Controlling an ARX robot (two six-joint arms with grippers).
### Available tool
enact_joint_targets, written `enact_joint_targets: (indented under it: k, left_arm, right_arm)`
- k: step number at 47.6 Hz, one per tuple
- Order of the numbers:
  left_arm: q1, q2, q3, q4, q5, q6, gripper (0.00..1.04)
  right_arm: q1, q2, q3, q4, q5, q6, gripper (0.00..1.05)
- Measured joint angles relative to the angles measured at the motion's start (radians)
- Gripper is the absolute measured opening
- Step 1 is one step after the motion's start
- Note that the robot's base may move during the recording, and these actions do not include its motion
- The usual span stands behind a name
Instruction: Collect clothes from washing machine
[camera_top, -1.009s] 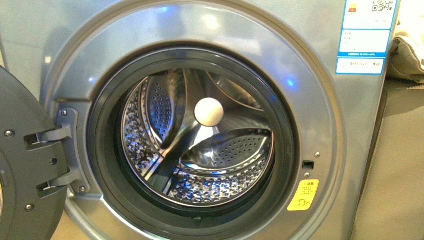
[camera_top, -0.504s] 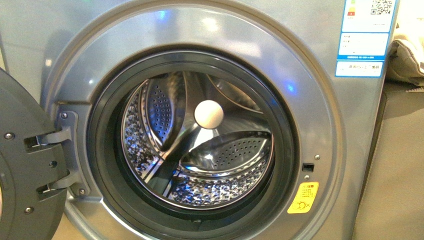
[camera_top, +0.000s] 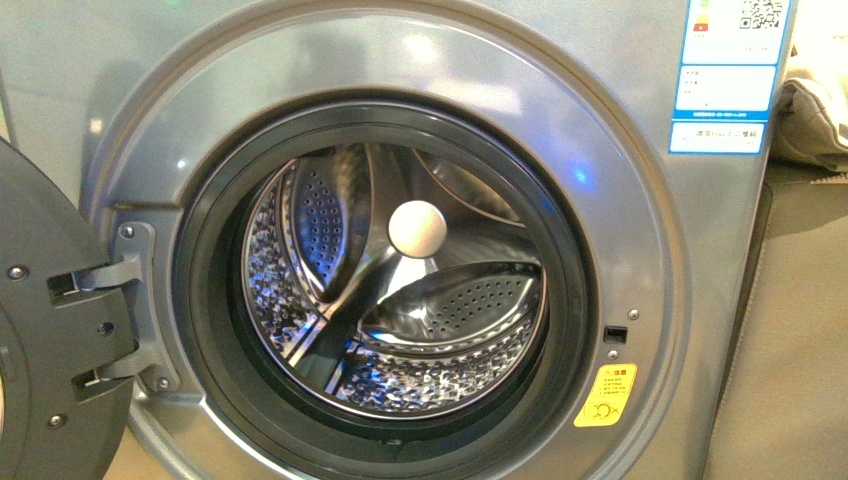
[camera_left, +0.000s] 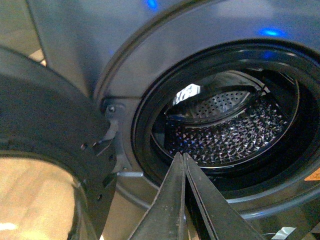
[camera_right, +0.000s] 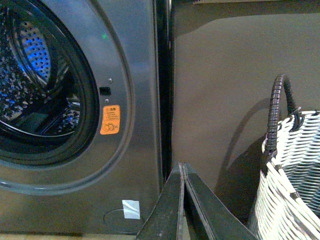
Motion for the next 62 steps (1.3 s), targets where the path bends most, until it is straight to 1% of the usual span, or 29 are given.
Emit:
enact_joint_targets:
  k: [4,18,22,26,42,62]
  left_arm:
    - [0.047,-0.061,-0.1,0.04,0.03,-0.002,0.04]
    - [0.135,-0.196,-0.31,0.1,0.122,-0.002,0.04]
    - [0.208,-0.237,-0.348,0.103,0.216,-0.002,0.04]
    - [0.238,-0.263,-0.376,0.106,0.225,-0.003,0.04]
    - [0.246,-0.357,-0.459,0.1,0.231,-0.003,0.04]
    - [0.246,-0.479,-0.519,0.038,0.231,-0.002,0.04]
  right_arm:
    - [0.0,0.0,0.0,0.0,0.0,0.0,0.02]
    - [0.0,0.0,0.0,0.0,0.0,0.0,0.02]
    - [0.0,0.0,0.0,0.0,0.0,0.0,0.02]
    - [0.0,0.0,0.0,0.0,0.0,0.0,0.02]
    - [0.0,0.0,0.0,0.0,0.0,0.0,0.02]
    - [0.0,0.0,0.0,0.0,0.0,0.0,0.02]
